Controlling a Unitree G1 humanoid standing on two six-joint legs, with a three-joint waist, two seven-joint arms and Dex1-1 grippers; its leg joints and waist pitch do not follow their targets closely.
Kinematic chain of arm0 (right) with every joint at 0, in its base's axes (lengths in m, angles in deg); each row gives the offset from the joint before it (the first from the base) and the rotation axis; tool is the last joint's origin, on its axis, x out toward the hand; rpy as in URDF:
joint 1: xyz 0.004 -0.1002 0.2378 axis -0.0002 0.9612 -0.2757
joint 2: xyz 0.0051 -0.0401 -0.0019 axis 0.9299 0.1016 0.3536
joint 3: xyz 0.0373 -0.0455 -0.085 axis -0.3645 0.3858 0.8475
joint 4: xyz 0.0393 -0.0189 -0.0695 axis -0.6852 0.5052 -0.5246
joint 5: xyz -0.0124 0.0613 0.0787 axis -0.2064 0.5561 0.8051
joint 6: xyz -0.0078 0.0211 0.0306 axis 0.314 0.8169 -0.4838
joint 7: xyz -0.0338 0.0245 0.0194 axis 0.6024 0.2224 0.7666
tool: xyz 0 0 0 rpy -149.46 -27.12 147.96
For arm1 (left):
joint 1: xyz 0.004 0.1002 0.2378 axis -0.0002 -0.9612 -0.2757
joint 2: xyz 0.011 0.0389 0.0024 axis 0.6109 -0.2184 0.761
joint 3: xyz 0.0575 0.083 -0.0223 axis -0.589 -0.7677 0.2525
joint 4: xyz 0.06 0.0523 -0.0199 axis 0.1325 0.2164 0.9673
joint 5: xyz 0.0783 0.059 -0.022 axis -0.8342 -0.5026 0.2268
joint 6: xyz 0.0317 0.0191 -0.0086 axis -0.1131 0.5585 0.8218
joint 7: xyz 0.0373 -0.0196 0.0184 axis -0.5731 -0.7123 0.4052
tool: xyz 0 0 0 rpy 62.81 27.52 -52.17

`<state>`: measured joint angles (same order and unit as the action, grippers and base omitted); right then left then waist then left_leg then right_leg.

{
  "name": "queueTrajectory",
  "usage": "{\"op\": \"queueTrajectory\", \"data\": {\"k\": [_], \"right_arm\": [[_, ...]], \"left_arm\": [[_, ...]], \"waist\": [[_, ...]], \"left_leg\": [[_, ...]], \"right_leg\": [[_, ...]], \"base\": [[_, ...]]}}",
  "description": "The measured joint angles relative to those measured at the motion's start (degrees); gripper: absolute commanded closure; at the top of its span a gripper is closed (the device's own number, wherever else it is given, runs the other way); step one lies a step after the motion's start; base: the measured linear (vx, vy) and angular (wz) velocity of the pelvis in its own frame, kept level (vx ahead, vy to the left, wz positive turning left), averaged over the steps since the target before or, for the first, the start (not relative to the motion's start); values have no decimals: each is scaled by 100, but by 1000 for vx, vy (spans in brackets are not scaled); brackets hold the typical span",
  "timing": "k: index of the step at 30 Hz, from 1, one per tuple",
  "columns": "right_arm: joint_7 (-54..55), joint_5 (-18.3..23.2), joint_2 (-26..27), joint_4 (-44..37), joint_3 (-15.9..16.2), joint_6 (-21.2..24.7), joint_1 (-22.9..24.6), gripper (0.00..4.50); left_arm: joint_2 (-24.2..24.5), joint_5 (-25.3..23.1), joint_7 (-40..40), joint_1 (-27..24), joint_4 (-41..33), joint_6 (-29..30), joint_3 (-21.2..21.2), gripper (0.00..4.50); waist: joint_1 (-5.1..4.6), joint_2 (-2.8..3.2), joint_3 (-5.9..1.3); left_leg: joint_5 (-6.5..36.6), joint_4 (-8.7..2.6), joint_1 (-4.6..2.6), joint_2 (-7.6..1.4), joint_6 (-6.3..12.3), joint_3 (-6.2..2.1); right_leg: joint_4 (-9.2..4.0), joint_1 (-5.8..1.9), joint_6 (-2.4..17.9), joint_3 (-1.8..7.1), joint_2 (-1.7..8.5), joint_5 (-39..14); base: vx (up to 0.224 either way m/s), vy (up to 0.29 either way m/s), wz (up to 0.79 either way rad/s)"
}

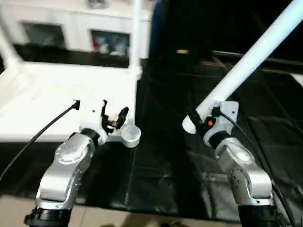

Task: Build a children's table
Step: Move to table

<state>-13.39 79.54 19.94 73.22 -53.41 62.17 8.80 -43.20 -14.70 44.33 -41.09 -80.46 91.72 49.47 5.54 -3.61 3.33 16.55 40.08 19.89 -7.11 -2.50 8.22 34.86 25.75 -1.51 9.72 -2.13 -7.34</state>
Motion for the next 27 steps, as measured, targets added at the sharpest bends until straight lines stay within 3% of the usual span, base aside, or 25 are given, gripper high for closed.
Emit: {"op": "queueTrajectory", "data": {"k": [1, 2, 3, 4, 5, 6, 7, 8, 9, 10, 11, 12, 13, 14, 15, 16, 18, 19, 21, 23, 24, 25, 27], "right_arm": [[3, -19, 40, -1, 3, -4, 18, 257], [8, -29, 66, -1, 17, -8, 40, 257], [7, -34, 122, -5, 104, -10, 44, 257], [3, -33, 166, -9, 160, -14, 41, 257], [4, -32, 179, -9, 188, -18, 67, 257], [13, -34, 154, -9, 171, -40, 136, 257], [32, -39, 149, -9, 130, -56, 150, 257], [64, -39, 153, -13, 94, -70, 148, 257], [86, -37, 137, -22, 33, -106, 138, 257], [119, -30, 133, -4, -22, -103, 127, 257], [127, -26, 147, 16, -37, -94, 147, 257], [124, -10, 170, 11, -56, -87, 186, 257], [121, -4, 163, -9, -71, -87, 171, 257], [120, -11, 157, -6, -93, -84, 157, 257], [121, -16, 199, 1, -87, -55, 175, 257], [114, -17, 222, 0, -19, -39, 153, 257], [34, -17, 227, -10, 197, 16, 120, 257], [9, -19, 227, -11, 253, 30, 104, 257], [-10, -1, 225, -24, 276, 58, 71, 257], [-44, 5, 216, -25, 276, 67, 45, 257], [-119, 5, 150, -26, 268, 64, 18, 257], [-148, 6, 92, -25, 244, 73, 29, 257], [-282, -5, -65, -25, 226, 114, 43, 257]], "left_arm": [[2, -19, 5, 0, 12, -13, 5, 63], [0, -38, 7, -5, 45, -22, 12, 63], [9, -78, 14, -21, 84, -25, 54, 63], [22, -86, 31, -19, 106, -30, 102, 63], [33, -99, 37, -16, 151, -33, 113, 63], [33, -114, 39, -6, 159, -44, 112, 63], [32, -119, 38, 14, 154, -72, 108, 63], [28, -119, 34, 18, 153, -91, 86, 63], [-46, -121, 31, 46, 177, -102, 22, 63], [-66, -123, 32, 21, 175, -109, -16, 63], [-43, -132, 38, -20, 193, -106, -11, 63], [-15, -184, 73, 7, 215, -100, -2, 63], [-17, -198, 100, 98, 196, -104, -3, 63], [2, -208, 119, 182, 184, -106, 10, 63], [25, -226, 159, 169, 187, -103, 98, 63], [57, -240, 197, 144, 194, -86, 184, 63], [48, -250, 283, 97, 218, -60, 375, 63], [42, -235, 291, 72, 218, -45, 451, 63], [25, -221, 331, 52, 224, 0, 551, 63], [3, -220, 355, 52, 222, 3, 548, 63], [-56, -212, 358, 51, 221, 3, 538, 63], [-115, -207, 360, 48, 221, 3, 487, 63], [-199, -189, 357, 46, 212, 0, 285, 63]], "waist": [[-75, 9, -4], [-166, 7, -1], [-295, 36, 15], [-344, 20, 11], [-389, 26, 35], [-384, -4, 38], [-369, -29, 30], [-372, -106, -15], [-315, -91, -68], [-247, 5, -93], [-233, 45, -90], [-240, 114, -101], [-249, 212, -109], [-267, 278, -90], [-326, 316, -68], [-358, 304, -76], [-361, 328, -61], [-355, 313, -70], [-351, 287, -86], [-353, 207, -122], [-334, 166, -140], [-271, 150, -125], [-182, 93, -102]], "left_leg": [[45, 62, 5, 54, 97, 17], [45, 49, -10, 61, 194, 114], [41, 25, -21, 58, 343, 302], [55, 19, -31, 43, 418, 501], [76, 14, -80, 40, 476, 633], [81, -31, -135, 36, 514, 802], [73, -57, -141, 44, 524, 887], [58, -99, -82, 116, 499, 952], [99, 140, 102, 195, 204, 703], [182, 713, 368, 313, -82, 74], [144, 1111, 464, 352, -159, -295], [28, 810, 403, 131, -358, -497], [-36, 258, 321, -102, -424, -505], [-212, 14, 278, -312, -279, -431], [-231, -30, 301, -292, -201, -417], [-245, -59, 307, -275, -161, -408], [-246, -68, 311, -245, -133, -418], [-252, -69, 311, -248, -119, -432], [-304, -118, 312, -268, -84, -450], [-395, -195, 316, -256, -71, -416], [-462, -251, 329, -274, -83, -385], [-485, -347, 321, -271, -105, -306], [-519, -566, 228, -300, -172, -162]], "right_leg": [[-81, 0, -49, 131, -40, -22], [-154, 29, -75, 169, -32, -76], [-3, 126, 178, -182, 195, -373], [348, 224, 396, -680, 462, -650], [670, 206, 534, -1096, 625, -797], [982, 42, 583, -1571, 776, -872], [1023, -198, 551, -1717, 778, -959], [865, -457, 442, -1697, 760, -1116], [773, -422, 289, -1687, 832, -1166], [723, -372, 247, -1695, 873, -1040], [701, -381, 197, -1699, 937, -991], [596, -439, 175, -1775, 1010, -888], [535, -458, 147, -1877, 1022, -828], [490, -485, 122, -1921, 1017, -788], [370, -492, 229, -1800, 899, -742], [297, -497, 363, -1654, 819, -686], [229, -498, 511, -1497, 703, -609], [270, -498, 523, -1489, 656, -612], [480, -467, 507, -1488, 559, -656], [375, -482, 373, -1430, 551, -809], [363, -480, 182, -1416, 545, -755], [349, -459, 190, -1411, 547, -739], [340, -413, 188, -1366, 551, -726]], "base": [[-85, 242, -45], [-121, 269, -39], [-121, 269, -39], [-124, 275, -55], [-135, 246, -65], [-135, 246, -65], [-99, 190, -50], [-51, 134, -36], [-51, 134, -36], [-14, 162, -48], [-6, 194, -51], [-6, 194, -51], [-43, 194, -20], [-32, 215, 12], [-32, 215, 12], [-15, 207, 13], [-12, 164, 6], [-13, 84, 6], [0, 0, 0], [-50, -94, 1], [-58, -119, -4], [-90, -130, -7], [-87, -134, -8]]}}
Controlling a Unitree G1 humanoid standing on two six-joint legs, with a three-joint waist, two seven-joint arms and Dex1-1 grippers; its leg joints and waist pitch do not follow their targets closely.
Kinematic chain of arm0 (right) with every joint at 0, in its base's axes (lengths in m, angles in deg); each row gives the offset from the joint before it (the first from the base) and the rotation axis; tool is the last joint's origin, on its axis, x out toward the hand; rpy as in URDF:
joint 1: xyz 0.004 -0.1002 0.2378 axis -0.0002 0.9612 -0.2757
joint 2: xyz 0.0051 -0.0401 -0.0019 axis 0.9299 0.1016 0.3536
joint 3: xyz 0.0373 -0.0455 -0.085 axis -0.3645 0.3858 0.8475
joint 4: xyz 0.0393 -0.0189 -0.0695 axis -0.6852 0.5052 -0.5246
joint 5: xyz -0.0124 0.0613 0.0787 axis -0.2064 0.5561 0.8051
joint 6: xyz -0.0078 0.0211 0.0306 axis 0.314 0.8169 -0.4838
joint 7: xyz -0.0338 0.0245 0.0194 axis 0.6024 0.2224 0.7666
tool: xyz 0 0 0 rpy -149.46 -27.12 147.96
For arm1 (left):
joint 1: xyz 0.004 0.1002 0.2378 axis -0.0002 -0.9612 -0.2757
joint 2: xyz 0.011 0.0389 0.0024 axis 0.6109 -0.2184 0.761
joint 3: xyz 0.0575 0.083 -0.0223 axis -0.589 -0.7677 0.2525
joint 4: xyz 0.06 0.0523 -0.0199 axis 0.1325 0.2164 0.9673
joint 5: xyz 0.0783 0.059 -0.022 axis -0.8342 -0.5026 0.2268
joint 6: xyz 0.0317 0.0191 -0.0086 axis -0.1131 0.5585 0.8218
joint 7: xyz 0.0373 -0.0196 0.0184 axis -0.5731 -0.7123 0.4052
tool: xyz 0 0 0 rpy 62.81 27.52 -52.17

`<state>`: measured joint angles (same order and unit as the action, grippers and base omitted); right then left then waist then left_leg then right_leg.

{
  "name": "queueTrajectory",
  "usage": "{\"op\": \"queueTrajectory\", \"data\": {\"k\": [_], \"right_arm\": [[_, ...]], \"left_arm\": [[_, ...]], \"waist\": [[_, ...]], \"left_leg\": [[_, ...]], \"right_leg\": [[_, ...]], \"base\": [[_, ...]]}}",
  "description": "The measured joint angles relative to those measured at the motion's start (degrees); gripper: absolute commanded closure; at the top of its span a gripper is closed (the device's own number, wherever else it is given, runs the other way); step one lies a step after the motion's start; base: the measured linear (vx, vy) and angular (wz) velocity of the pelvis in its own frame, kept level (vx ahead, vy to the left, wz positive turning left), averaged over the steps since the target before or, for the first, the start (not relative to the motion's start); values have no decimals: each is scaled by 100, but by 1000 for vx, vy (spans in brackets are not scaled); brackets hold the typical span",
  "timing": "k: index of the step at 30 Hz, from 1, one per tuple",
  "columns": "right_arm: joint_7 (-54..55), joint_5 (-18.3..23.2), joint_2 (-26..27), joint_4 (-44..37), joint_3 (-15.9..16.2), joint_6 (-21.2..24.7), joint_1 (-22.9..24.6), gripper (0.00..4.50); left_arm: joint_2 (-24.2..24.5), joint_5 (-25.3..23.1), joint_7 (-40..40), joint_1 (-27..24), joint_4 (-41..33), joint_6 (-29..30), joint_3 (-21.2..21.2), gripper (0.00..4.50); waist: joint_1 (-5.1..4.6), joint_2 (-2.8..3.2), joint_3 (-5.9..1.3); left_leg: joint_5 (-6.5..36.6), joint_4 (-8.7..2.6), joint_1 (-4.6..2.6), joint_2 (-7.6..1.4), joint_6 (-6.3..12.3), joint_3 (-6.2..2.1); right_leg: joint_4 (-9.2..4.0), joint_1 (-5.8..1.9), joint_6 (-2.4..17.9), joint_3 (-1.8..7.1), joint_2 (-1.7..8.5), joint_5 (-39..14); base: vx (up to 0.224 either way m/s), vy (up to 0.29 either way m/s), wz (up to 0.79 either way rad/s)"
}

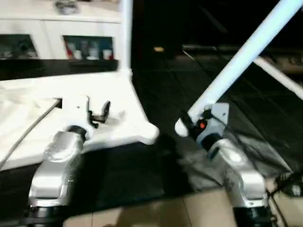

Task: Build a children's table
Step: Move to table

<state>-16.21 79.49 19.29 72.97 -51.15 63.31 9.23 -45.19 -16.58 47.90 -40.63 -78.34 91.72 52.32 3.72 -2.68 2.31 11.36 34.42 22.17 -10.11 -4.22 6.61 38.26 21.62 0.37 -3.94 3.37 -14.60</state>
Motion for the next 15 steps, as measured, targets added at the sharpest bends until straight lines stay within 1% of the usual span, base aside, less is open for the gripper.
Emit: {"op": "queueTrajectory", "data": {"k": [1, 3, 6, 9, 10, 11, 12, 13, 14, 15], "right_arm": [[-83, -43, -84, -2, 38, -10, -1, 257], [-220, -143, -206, -2, 162, -83, -1, 257], [-370, -167, -208, -7, 361, -101, -24, 257], [-480, -133, -224, -7, 472, -93, -98, 257], [-506, -141, -251, -8, 496, -94, -110, 257], [-532, -154, -293, -8, 512, -94, -105, 257], [-556, -222, -348, -8, 517, -95, -100, 257], [-584, -279, -405, -8, 546, -102, -100, 257], [-610, -311, -446, -8, 570, -102, -99, 257], [-634, -328, -454, -8, 569, -103, -99, 257]], "left_arm": [[-3, -1, 2, -8, -5, -2, -15, 63], [-1, -5, 19, -28, -10, -3, 16, 63], [-31, -14, 56, -72, -11, -2, 96, 63], [-88, -15, 109, -101, -56, 23, 130, 63], [-96, -15, 125, -106, -63, 24, 151, 63], [-104, -15, 130, -103, -75, 25, 155, 63], [-130, -13, 130, -103, -83, 25, 150, 63], [-138, -12, 130, -104, -89, 25, 143, 63], [-140, -11, 130, -104, -99, 25, 142, 63], [-140, -11, 131, -105, -116, 25, 143, 63]], "waist": [[23, -2, 0], [84, 4, 0], [137, -2, 4], [168, -10, 8], [183, -18, 16], [163, 13, 38], [139, 15, 51], [129, 39, 66], [130, 47, 74], [133, 64, 85]], "left_leg": [[-37, -46, -15, -19, -57, 12], [-107, -79, -17, -89, -138, 31], [-176, -73, -17, -148, -171, 46], [-178, -55, -23, -175, -169, 79], [-176, -60, 6, -168, -164, 64], [-173, -66, 18, -131, -150, -21], [-155, -86, 13, -108, -119, -91], [-132, -85, 15, -86, -82, -154], [-114, -85, 4, -87, -56, -182], [-104, -83, -5, -98, -39, -192]], "right_leg": [[0, 15, 6, -5, -13, 4], [-1, 33, 40, -18, -48, 24], [-17, 30, 57, -16, -93, 42], [-58, 24, 50, -4, -91, 83], [-83, -7, 42, -20, -81, 87], [-153, -89, 31, -163, -24, 84], [-240, -190, 15, -288, 21, 74], [-323, -292, 4, -398, 45, 67], [-387, -389, -8, -512, 83, 60], [-479, -522, -39, -637, 115, 41]], "base": [[-62, -121, -11], [-48, -79, -7], [0, 0, 0], [0, 0, 0], [0, 0, 0], [18, 34, 29], [18, 34, 29], [51, 40, 51], [74, 45, 52], [74, 45, 52]]}}
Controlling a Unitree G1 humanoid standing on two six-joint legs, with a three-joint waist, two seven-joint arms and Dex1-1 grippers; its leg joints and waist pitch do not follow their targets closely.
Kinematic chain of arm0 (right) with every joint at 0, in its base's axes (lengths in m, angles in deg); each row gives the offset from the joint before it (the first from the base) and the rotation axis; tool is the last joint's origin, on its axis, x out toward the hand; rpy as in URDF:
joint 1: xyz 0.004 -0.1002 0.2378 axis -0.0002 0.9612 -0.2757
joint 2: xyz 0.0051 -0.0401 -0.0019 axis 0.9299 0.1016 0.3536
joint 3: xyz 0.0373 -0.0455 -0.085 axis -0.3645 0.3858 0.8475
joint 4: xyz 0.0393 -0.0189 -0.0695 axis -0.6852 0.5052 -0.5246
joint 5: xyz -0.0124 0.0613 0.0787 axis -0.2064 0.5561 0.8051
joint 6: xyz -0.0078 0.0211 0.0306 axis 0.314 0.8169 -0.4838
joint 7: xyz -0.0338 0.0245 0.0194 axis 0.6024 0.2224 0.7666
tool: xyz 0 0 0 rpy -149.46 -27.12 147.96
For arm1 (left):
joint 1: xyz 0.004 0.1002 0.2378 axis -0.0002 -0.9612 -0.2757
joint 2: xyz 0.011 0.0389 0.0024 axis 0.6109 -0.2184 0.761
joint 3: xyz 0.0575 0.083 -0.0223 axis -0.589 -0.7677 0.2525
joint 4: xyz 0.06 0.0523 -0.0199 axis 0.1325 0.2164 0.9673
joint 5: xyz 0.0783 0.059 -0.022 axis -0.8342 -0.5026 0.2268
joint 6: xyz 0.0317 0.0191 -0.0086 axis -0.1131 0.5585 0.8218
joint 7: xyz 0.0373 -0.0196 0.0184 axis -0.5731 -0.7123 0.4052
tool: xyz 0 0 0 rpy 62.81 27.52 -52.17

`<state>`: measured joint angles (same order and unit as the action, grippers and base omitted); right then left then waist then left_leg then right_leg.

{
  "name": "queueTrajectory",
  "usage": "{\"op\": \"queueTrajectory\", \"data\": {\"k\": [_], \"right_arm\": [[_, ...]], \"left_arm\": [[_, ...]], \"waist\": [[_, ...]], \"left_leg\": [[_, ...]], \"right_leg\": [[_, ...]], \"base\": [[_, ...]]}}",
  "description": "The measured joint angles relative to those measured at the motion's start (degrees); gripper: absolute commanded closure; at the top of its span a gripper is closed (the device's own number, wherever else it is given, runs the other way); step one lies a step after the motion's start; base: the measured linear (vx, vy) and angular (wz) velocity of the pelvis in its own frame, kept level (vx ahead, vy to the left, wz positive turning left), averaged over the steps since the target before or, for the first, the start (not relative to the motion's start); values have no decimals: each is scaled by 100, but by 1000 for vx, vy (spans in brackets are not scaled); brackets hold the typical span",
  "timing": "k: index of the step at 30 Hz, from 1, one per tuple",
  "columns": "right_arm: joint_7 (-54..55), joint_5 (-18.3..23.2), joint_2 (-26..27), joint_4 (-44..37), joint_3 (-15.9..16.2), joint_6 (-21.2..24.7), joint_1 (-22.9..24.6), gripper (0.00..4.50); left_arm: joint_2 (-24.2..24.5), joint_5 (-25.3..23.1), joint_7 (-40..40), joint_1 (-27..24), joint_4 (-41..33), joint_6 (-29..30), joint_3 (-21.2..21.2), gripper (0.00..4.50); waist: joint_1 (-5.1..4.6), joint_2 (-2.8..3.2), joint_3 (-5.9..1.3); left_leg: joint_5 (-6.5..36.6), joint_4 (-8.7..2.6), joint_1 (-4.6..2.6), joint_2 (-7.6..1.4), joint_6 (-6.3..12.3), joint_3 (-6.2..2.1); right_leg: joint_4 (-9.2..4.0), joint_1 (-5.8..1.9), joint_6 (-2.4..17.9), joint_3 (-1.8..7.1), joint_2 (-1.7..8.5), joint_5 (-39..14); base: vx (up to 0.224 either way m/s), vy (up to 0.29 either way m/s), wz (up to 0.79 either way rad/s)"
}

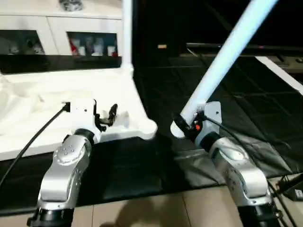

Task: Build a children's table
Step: Move to table

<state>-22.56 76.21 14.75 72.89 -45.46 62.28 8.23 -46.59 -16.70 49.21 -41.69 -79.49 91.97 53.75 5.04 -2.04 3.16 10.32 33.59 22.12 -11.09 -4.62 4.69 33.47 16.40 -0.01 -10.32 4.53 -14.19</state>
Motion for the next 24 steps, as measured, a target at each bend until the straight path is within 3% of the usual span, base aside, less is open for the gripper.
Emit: {"op": "queueTrajectory", "data": {"k": [3, 5, 6, 7, 8, 9, 10, 11, 12, 13, 16, 18, 20, 24], "right_arm": [[-82, -32, -18, -1, 29, -21, -1, 257], [-101, -39, -34, -1, 76, -71, -3, 257], [-141, -11, 12, -1, 124, -78, -34, 257], [-180, 40, 88, -7, 160, -89, -63, 257], [-201, 112, 156, -40, 158, -90, -63, 257], [-203, 185, 177, -60, 146, -90, -60, 257], [-202, 245, 180, -64, 84, -95, -46, 257], [-186, 240, 163, -65, -16, -176, -31, 257], [-118, 198, 77, -38, -183, -321, 46, 257], [-77, 200, 34, -1, -319, -358, 41, 257], [-103, 326, 46, -1, -589, -356, 29, 257], [-58, 352, 92, -1, -645, -375, 29, 257], [4, 483, 155, -1, -800, -429, 28, 257], [46, 493, 41, 0, -898, -455, -44, 257]], "left_arm": [[-5, 1, 1, -2, -17, 1, 5, 63], [-4, 0, 3, -2, -18, 3, 14, 63], [12, -5, 6, -40, -20, 11, 38, 63], [38, -24, 17, -80, -18, 22, 91, 63], [93, -39, 17, -100, -18, 31, 127, 63], [105, -46, 17, -92, -32, 31, 132, 63], [81, -44, 5, -81, -58, 24, 114, 63], [64, -44, -4, -52, -94, 8, 87, 63], [-27, -43, -21, -40, -103, 2, -21, 63], [-40, -38, -81, -43, -104, 1, -145, 63], [61, -32, -244, -43, -104, -5, -215, 63], [236, -31, -430, -42, -104, -7, -249, 63], [476, 38, -838, -49, -104, 27, -420, 63], [1052, 146, -1951, 0, -21, 144, -925, 63]], "waist": [[11, 16, 9], [5, 26, 12], [-25, -6, 5], [-80, -26, -3], [-120, -33, -6], [-157, -66, -22], [-168, -143, -53], [-175, -255, -77], [-157, -260, -82], [-118, -263, -81], [-170, -223, -79], [-209, -199, -67], [-206, -184, -58], [-178, -158, -27]], "left_leg": [[19, 6, -6, 1, 65, 7], [-27, 12, -23, 44, 154, -55], [-1, 14, -68, 145, 239, -95], [50, 46, -100, 219, 281, -116], [109, 102, -131, 255, 321, -104], [166, 165, -160, 319, 338, -77], [208, 208, -168, 391, 357, 0], [252, 274, -148, 478, 353, 81], [282, 322, -115, 458, 376, 153], [276, 269, -108, 424, 368, 191], [205, 203, -107, 324, 158, 190], [191, 190, -117, 268, 127, 193], [185, 191, -116, 215, 79, 240], [183, 192, -186, 147, 76, 358]], "right_leg": [[-158, -258, -102, -168, 60, -82], [-211, -372, -128, -146, 54, -148], [-25, -293, 119, 29, 8, -288], [268, -169, 259, 212, -13, -372], [588, 11, 255, 367, -47, -389], [764, 300, 182, 519, -66, -372], [671, 521, 51, 669, -42, -265], [511, 626, -128, 839, 25, 76], [598, 647, -130, 906, 20, 8], [579, 658, -104, 935, -18, 30], [472, 656, -48, 909, -119, 115], [384, 634, 34, 855, -144, 157], [355, 620, 47, 825, -144, 190], [351, 563, 15, 816, -129, 184]], "base": [[114, 36, 63], [177, 30, 62], [204, 19, 60], [222, 7, 44], [158, -3, 17], [158, -3, 17], [87, -21, 4], [53, -46, 18], [53, -46, 18], [40, -71, 12], [13, -46, -4], [0, 0, 0], [-29, -2, 4], [-64, -4, 4]]}}
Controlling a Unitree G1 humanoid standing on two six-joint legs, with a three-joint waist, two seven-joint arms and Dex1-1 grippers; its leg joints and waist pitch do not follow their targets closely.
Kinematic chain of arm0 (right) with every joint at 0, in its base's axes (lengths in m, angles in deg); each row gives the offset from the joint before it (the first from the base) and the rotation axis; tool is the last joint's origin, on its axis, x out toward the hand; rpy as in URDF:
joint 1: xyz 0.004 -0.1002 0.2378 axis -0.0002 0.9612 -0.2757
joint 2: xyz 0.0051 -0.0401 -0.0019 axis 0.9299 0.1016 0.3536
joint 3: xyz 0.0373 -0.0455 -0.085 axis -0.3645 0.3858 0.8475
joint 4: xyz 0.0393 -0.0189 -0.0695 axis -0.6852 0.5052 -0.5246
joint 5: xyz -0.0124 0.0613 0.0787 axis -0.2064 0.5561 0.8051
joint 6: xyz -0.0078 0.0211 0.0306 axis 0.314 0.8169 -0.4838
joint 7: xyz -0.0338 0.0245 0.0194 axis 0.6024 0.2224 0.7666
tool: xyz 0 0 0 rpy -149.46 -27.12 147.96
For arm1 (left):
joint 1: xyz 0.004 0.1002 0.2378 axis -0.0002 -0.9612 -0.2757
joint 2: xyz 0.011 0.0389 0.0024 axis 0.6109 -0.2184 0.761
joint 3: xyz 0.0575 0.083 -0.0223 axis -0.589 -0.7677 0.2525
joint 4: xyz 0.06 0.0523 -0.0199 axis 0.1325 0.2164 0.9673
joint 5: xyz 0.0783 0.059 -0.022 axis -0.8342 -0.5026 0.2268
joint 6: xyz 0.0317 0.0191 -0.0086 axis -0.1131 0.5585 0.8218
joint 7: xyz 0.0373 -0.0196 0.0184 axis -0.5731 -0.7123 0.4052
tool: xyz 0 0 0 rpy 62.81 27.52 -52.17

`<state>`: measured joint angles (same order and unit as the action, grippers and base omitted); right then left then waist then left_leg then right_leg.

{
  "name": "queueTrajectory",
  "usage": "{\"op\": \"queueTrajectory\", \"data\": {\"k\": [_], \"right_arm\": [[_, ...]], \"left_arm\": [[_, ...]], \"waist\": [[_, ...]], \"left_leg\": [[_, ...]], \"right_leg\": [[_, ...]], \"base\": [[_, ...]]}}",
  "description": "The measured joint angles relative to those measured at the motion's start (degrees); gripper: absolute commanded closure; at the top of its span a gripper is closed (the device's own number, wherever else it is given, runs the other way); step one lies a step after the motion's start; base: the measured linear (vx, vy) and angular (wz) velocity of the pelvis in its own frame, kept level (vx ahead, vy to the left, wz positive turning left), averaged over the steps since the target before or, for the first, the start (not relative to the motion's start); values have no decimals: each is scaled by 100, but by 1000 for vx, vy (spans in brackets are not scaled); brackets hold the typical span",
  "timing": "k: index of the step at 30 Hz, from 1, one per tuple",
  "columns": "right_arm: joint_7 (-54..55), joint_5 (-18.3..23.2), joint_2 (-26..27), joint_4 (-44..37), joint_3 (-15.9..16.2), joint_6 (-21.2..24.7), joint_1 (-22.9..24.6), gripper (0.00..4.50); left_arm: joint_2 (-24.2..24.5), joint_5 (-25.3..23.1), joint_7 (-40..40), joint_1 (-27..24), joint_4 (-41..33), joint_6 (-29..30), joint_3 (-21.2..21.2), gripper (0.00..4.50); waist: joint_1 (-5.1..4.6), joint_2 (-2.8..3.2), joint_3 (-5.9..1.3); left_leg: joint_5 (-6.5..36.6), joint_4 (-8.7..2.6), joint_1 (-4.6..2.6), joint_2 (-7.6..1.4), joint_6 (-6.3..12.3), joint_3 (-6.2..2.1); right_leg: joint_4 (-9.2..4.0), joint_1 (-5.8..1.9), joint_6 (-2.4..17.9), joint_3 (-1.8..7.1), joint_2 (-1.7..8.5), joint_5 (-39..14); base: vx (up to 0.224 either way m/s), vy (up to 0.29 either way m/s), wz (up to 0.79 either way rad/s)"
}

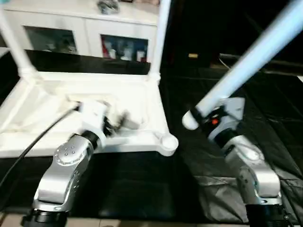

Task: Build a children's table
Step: Move to table

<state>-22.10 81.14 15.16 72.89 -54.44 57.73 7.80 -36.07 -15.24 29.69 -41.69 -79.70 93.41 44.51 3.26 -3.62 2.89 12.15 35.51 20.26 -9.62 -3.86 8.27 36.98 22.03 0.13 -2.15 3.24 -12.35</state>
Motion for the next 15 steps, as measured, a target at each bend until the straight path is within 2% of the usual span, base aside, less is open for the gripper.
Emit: {"op": "queueTrajectory", "data": {"k": [4, 9, 15], "right_arm": [[-203, 30, -113, 77, 4, 16, -20, 257], [-262, -66, -223, 276, 9, -34, -17, 257], [-264, -80, -256, 249, 35, -63, 11, 257]], "left_arm": [[586, -45, -1173, 416, 541, -206, -489, 63], [1080, -187, -2517, 1095, 1368, -489, -963, 63], [1078, -473, -3501, 1855, 2519, -1037, -1487, 63]], "waist": [[15, 29, 22], [7, 58, 39], [26, 113, 43]], "left_leg": [[0, -4, -6, -5, 0, 4], [-12, -6, -3, -5, -21, 7], [-24, -9, 0, -20, -40, 23]], "right_leg": [[-2, -6, -2, -10, 5, -1], [-5, 2, 0, -11, 9, 2], [-2, 5, 19, -14, 8, 36]], "base": [[-40, -5, 2], [0, 0, 0], [0, 0, 0]]}}
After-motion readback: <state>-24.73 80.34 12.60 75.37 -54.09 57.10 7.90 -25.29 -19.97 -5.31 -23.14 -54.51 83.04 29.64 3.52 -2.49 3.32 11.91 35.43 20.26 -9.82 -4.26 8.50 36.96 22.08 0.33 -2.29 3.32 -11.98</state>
